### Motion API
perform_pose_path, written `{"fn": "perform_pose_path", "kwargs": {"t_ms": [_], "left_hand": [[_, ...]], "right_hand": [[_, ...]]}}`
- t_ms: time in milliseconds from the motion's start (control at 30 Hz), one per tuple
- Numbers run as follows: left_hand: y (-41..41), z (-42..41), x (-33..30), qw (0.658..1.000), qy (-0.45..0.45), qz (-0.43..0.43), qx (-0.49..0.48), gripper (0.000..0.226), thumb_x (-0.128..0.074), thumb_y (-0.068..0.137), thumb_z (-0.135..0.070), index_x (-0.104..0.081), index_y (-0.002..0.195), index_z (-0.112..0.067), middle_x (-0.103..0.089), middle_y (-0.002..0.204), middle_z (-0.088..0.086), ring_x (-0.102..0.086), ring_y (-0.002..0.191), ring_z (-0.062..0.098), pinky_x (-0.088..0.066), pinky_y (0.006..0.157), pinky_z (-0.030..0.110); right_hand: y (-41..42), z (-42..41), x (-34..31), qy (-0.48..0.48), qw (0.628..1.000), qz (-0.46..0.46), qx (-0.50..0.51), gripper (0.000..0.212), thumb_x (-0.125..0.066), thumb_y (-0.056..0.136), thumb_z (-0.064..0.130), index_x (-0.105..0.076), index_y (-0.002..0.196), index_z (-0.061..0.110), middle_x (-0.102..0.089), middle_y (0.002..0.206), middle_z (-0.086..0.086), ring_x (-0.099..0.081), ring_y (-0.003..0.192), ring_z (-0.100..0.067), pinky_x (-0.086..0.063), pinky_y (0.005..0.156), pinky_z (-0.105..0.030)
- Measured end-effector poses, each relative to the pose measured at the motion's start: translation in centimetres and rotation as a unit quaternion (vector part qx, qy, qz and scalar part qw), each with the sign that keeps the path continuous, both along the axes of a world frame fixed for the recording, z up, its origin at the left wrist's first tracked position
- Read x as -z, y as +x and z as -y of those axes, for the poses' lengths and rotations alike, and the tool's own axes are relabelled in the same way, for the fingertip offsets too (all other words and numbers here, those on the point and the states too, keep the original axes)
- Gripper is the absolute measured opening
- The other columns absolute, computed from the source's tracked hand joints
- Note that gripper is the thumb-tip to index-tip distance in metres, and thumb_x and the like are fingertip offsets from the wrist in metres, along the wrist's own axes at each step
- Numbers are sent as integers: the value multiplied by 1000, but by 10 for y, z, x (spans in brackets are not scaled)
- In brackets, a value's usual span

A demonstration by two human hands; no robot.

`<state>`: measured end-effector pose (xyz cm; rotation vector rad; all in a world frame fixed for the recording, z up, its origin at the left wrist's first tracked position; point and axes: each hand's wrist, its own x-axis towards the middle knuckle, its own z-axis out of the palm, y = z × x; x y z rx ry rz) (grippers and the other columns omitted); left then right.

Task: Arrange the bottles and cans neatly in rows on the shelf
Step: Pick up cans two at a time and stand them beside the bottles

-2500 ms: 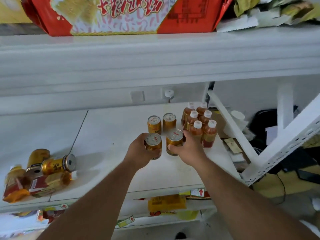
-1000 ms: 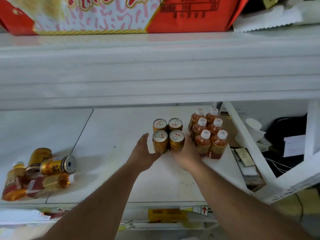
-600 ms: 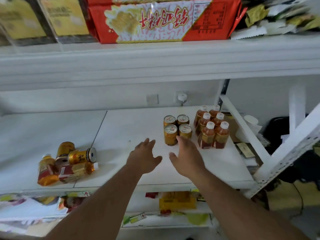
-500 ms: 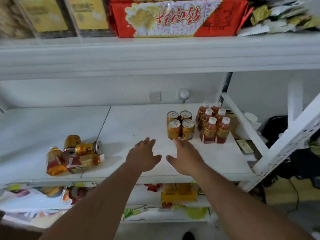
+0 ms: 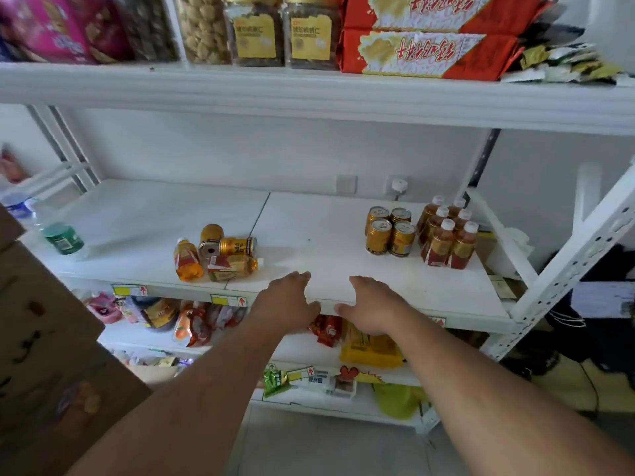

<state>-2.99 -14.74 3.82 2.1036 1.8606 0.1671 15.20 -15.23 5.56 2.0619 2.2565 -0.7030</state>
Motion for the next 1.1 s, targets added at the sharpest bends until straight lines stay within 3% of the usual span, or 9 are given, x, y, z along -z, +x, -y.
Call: {"fn": "perform_pose_path", "kwargs": {"t_ms": [200, 300, 433, 567, 833, 933, 1100], "left_hand": [[-12, 46, -5, 999, -29, 4, -45, 76, -56, 92, -50, -26, 156, -23, -28, 161, 0, -31, 144, 26, -35, 112, 41], [-16, 68, -7, 997, -35, 11, -73, 75, -57, 90, -47, -28, 155, -23, -34, 158, 0, -37, 140, 26, -38, 111, 44], [-23, 92, -7, 995, -32, 15, -95, 70, -56, 81, -49, -42, 146, -28, -51, 144, -3, -50, 128, 24, -47, 102, 46], [-45, 102, -1, 989, -39, 46, -134, 51, -59, 76, -49, -54, 126, -36, -60, 123, -9, -59, 108, 19, -54, 88, 41], [-107, 76, -1, 986, -22, 63, -155, 54, -60, 84, -45, -51, 134, -26, -58, 133, 2, -56, 116, 25, -52, 92, 42], [-140, 55, -2, 985, -36, 56, -162, 71, -55, 89, -50, -34, 152, -24, -45, 150, 2, -46, 133, 26, -45, 104, 42], [-192, 21, -5, 977, -56, 102, -181, 81, -59, 79, -53, -31, 152, -31, -51, 146, -1, -58, 120, 25, -52, 95, 44]], "right_hand": [[-16, 28, -1, -3, 998, -47, -36, 68, -58, 96, 51, -37, 151, 16, -46, 151, -5, -47, 133, -26, -42, 105, -37], [-19, 42, 4, -10, 997, -60, -50, 68, -59, 93, 55, -41, 148, 18, -51, 145, -5, -52, 126, -27, -45, 100, -38], [-30, 57, 15, -10, 995, -71, -72, 62, -58, 91, 60, -48, 136, 19, -58, 131, -6, -57, 113, -28, -49, 93, -40], [-50, 65, 17, -25, 992, -85, -88, 64, -59, 92, 56, -45, 141, 18, -56, 135, -6, -56, 117, -27, -47, 91, -37], [-109, 30, 4, -11, 993, -81, -90, 70, -57, 97, 49, -34, 152, 14, -44, 151, -9, -47, 133, -30, -43, 104, -39], [-138, 10, 6, -5, 994, -75, -84, 70, -56, 96, 51, -34, 152, 14, -44, 152, -8, -47, 134, -28, -43, 105, -39], [-184, -23, 7, 10, 996, -73, -59, 71, -59, 93, 52, -37, 150, 17, -47, 150, -7, -50, 130, -27, -45, 104, -40]]}}
